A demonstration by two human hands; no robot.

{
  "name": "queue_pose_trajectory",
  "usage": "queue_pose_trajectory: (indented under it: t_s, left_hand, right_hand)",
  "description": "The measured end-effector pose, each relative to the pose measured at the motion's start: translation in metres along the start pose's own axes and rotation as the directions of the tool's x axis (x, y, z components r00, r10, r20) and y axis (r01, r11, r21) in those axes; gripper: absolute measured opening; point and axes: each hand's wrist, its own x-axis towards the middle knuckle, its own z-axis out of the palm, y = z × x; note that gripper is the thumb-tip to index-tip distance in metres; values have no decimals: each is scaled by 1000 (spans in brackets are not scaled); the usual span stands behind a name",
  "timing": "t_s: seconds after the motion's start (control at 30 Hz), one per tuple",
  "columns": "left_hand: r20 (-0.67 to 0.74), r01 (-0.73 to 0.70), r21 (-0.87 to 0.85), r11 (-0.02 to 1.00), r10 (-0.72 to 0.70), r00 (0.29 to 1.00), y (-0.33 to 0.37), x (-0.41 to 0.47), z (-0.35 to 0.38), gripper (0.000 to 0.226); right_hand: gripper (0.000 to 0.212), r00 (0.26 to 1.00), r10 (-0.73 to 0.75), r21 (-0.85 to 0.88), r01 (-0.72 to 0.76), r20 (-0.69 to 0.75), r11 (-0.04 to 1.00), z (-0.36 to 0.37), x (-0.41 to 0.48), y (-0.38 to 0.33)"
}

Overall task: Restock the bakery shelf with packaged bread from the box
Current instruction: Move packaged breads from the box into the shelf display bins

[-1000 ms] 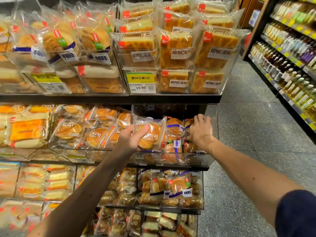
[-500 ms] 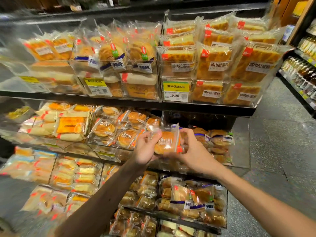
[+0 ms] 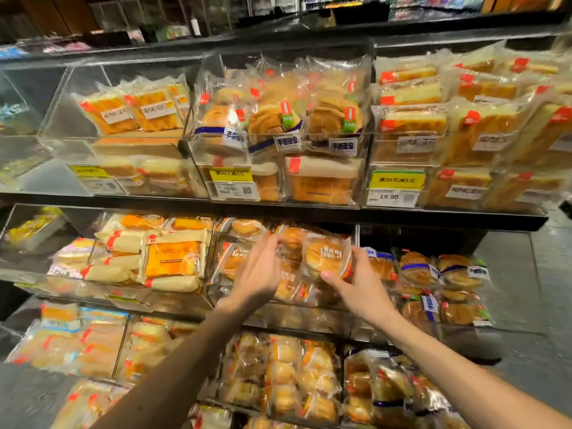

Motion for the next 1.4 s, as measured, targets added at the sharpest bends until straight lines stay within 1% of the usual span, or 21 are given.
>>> queue_pose_trajectory:
  t_s: [0.07,0.13,0.2,0.3,0.33,0.4,0.47,0.57,0.6,0.73,0.87,0.9,1.0,1.07,1.13,1.23,1.27,1.33,1.4]
  left_hand:
    - [74,-77,270,960,59,995,-7,16,-5,32]
    - [117,-152,478,865,108,987,-8,29,-4,34]
    - [167,-247,595,765,183,969,-13,36,0,40]
    - [231,-330,692,642,237,944,-27,43,5,42]
    - [241,-346,701,624,249,938,-30,44,5,40]
    - [258,-369,686,627,264,929,-35,45,2,37]
    - [247,-390,640,662,304,920,-42,46,-1,38]
    - [167,-392,515,762,360,918,-51,48,-7,53]
    - [146,-394,498,772,373,916,-54,49,-10,57]
    - [117,-444,521,729,454,883,-64,57,-9,54]
    - [55,-460,568,682,526,849,-70,63,-3,51]
    - [24,-440,580,686,525,851,-70,65,0,52]
    - [-5,-397,580,711,490,872,-66,69,3,52]
    - [-19,-379,595,708,484,875,-65,69,4,47]
    - [-51,-374,616,694,508,860,-68,70,3,47]
    - [-102,-376,634,676,554,826,-73,74,-1,47]
    - [-101,-382,637,669,564,820,-73,74,-2,46]
    - [-87,-385,650,655,567,819,-74,74,-2,44]
    - [-82,-376,659,652,558,826,-75,76,-1,41]
  right_hand:
    - [75,997,10,-33,-13,-74,999,15,7,-7]
    - [72,988,34,-56,-43,-154,998,27,13,-13]
    - [68,970,52,-47,-65,-235,997,38,20,-20]
    - [65,951,81,-24,-92,-297,995,49,33,-29]
    - [65,948,99,-2,-105,-303,994,53,38,-30]
    - [64,944,119,34,-115,-309,993,58,45,-30]
    - [65,946,114,44,-106,-303,993,61,51,-30]
    - [68,953,107,73,-90,-283,993,65,57,-32]
    - [68,954,112,97,-89,-278,991,67,58,-32]
    - [68,942,146,193,-90,-302,977,74,65,-34]
    - [81,916,205,241,-125,-345,962,79,71,-37]
    - [79,913,214,236,-136,-347,962,80,72,-37]
    - [75,915,214,237,-136,-343,962,81,74,-41]
    - [76,921,207,247,-127,-329,960,81,73,-43]
    - [73,938,197,261,-122,-285,958,83,69,-41]
    - [61,958,210,368,-126,-197,921,84,67,-39]
    - [55,956,211,359,-128,-202,925,84,70,-38]
    - [46,949,189,265,-120,-253,957,83,78,-36]
    - [44,944,179,197,-126,-278,972,83,85,-36]
